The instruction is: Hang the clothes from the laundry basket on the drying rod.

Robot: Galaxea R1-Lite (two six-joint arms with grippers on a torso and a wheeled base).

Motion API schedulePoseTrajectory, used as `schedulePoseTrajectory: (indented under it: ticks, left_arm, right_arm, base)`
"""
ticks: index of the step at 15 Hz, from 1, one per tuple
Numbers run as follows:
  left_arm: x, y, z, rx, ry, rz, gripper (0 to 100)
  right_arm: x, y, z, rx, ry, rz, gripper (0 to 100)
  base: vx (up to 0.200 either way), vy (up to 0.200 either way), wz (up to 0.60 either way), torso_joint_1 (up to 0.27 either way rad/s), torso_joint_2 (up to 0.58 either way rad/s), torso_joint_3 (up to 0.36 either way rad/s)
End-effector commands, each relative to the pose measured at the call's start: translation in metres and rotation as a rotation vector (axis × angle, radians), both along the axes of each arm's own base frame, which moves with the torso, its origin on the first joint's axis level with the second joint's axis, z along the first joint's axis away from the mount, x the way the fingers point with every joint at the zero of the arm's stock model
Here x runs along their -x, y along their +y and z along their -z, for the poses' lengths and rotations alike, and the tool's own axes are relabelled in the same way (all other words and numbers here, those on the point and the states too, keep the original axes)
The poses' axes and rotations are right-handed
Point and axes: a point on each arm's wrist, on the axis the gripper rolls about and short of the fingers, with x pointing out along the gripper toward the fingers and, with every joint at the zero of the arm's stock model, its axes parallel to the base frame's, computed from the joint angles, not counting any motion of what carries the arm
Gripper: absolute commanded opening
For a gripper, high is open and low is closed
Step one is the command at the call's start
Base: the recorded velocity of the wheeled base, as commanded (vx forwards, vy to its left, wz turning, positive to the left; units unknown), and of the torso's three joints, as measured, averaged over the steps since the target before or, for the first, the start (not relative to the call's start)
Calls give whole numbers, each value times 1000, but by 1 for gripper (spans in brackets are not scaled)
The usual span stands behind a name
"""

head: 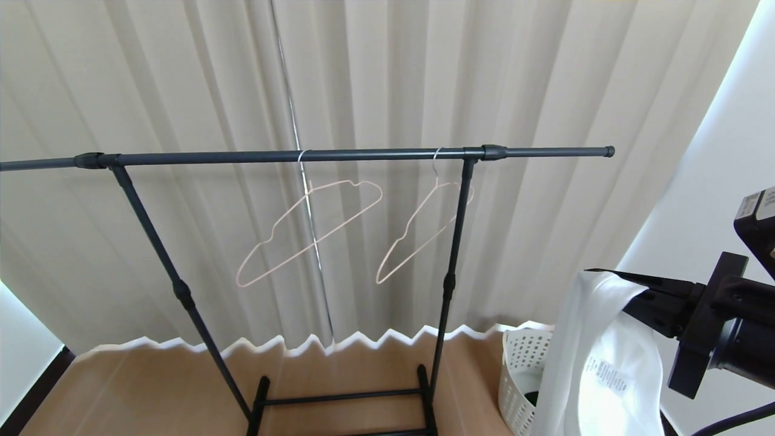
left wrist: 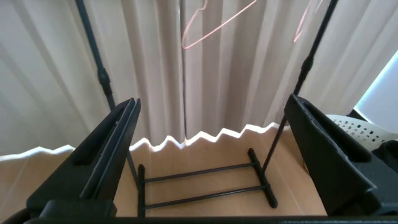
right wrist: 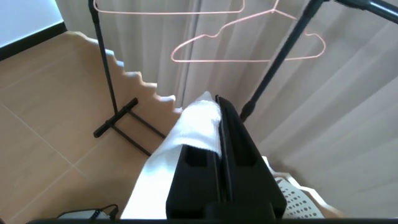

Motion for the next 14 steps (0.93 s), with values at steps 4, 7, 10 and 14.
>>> schedulePoseTrajectory:
  ticks: [4,7,10,14]
  left_arm:
    - [0,0,0,0,0,0,100]
    - [0,0,0,1,0,-3,100]
    - [-3,0,-1,-90,45,20,100]
    - [-63,-3,-65,109,414,98,100]
  right_arm:
    - [-1,1,1,3,4,-1,0]
    - [-5,4,6,22,26,-1,0]
    - [-31,29,5,53,67,15,0]
    - [-77,68,-22,87,282,85,0]
  base:
    - [0,100,0,0,0,2]
    - [0,0,0,0,0,0]
    - [0,0,0,0,0,0]
    - [0,0,0,0,0,0]
